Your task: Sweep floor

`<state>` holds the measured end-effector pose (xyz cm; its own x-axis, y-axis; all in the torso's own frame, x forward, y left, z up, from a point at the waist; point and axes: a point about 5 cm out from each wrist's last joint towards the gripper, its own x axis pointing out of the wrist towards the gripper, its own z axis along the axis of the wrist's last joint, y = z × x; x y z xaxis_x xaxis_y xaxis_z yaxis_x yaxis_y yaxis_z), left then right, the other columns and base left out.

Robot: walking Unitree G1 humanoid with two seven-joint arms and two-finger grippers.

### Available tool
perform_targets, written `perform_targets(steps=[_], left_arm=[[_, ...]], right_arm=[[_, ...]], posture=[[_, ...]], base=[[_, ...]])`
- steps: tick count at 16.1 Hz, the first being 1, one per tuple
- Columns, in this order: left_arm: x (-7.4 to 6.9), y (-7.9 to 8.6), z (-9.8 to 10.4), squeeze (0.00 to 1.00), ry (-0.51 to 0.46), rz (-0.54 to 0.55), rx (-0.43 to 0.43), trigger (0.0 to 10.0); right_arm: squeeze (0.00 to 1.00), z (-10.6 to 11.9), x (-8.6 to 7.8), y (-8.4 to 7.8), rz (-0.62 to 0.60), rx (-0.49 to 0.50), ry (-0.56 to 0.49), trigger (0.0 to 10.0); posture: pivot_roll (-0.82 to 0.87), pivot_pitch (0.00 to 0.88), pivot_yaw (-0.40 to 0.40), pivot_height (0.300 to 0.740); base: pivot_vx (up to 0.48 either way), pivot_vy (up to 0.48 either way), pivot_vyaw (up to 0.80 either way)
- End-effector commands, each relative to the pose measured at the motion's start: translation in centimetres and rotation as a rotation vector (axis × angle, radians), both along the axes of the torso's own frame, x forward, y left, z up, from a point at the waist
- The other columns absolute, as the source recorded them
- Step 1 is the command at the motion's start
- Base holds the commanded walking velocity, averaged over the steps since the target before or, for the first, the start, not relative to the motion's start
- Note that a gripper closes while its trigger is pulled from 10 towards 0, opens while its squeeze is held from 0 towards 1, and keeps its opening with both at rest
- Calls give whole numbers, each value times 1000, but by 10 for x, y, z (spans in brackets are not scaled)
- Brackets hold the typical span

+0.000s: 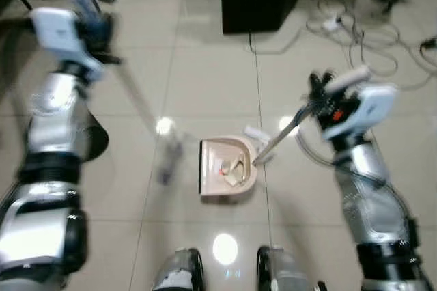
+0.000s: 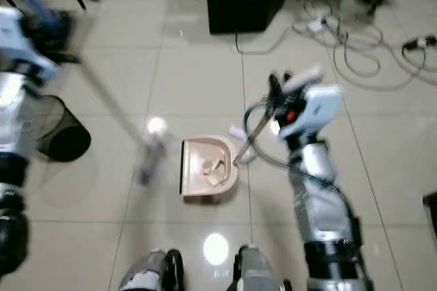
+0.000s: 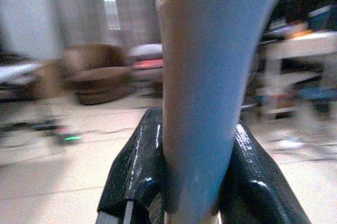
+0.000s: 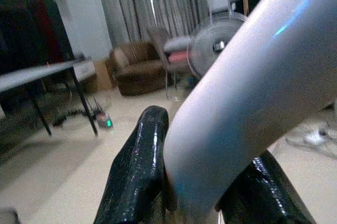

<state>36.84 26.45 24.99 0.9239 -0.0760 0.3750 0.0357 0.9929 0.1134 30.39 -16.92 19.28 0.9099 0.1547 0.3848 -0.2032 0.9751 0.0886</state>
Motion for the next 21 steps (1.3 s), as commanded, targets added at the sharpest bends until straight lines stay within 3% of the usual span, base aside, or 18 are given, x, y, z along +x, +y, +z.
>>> perform_targets(steps=[1,4,7,8,9,10,14,17,21], left_arm=[[-4,11,-1,0,19,68,23,10000],[-14,12,-10,0,2,137,75,10000],[-22,19,-14,0,-22,245,32,10000],[-29,2,-36,0,32,191,67,10000],[-30,-3,-41,0,47,177,63,10000],[-34,-25,-58,0,109,100,50,10000],[-45,-73,-76,0,131,-13,134,10000],[-52,-88,-84,0,173,-36,109,10000],[-54,-89,-85,0,200,-11,54,10000]], right_arm=[[0,22,0,2,-11,25,-40,10000],[0,47,1,4,-56,77,-65,10000],[0,54,2,5,-78,138,-62,10000],[0,62,2,5,-87,162,-57,10000],[0,64,2,5,-89,163,-54,10000],[0,67,5,4,-109,157,-29,10000],[0,61,8,3,-157,102,38,10000],[0,58,7,3,-180,103,67,10000],[0,61,7,2,-180,123,57,10000]], posture=[[5,73,60,740],[2,63,58,740],[4,54,57,740],[-3,48,62,740],[-6,47,64,740],[-14,44,74,740],[-29,42,74,740],[-33,43,76,740],[-28,51,69,740]], base=[[0,0,800],[0,0,800],[0,0,800],[0,0,800],[0,0,800],[0,0,794],[0,0,794],[80,0,783],[297,0,0]])
